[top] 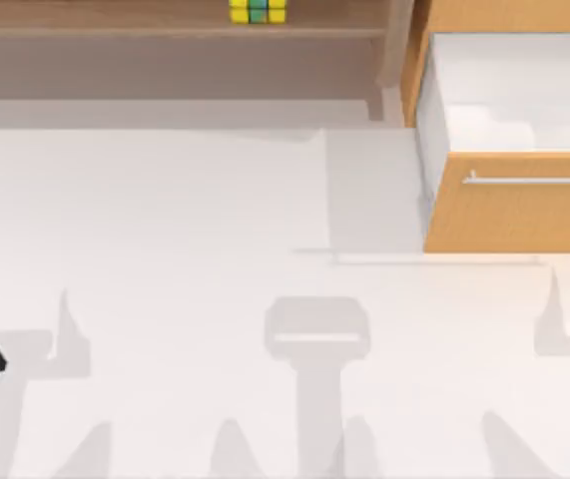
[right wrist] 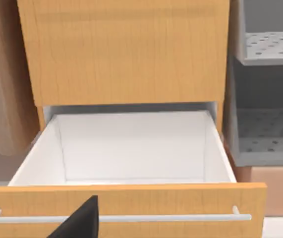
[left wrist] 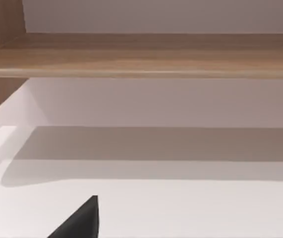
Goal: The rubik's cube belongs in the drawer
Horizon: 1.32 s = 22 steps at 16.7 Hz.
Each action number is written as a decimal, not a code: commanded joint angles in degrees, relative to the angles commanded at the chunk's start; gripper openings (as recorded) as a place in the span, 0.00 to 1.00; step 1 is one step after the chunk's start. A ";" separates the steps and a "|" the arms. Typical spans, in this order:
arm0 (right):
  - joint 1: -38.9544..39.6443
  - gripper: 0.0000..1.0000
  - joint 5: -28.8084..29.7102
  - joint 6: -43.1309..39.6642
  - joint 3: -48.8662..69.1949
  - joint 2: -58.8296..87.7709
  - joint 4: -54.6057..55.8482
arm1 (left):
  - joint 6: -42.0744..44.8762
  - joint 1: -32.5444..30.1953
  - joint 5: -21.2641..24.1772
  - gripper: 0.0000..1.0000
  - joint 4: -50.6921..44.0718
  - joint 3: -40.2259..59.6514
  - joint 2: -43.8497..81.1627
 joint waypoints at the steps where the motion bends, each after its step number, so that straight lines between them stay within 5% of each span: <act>1: 1.89 1.00 1.74 0.46 2.00 4.17 1.13 | 0.00 0.00 0.00 1.00 0.00 0.00 0.00; 15: 27.40 1.00 31.15 -1.79 49.30 90.24 14.11 | 0.00 0.00 0.00 1.00 0.00 0.00 0.00; 22: 34.35 1.00 39.91 -2.96 76.91 118.32 28.86 | 0.00 0.00 0.00 1.00 0.00 0.00 0.00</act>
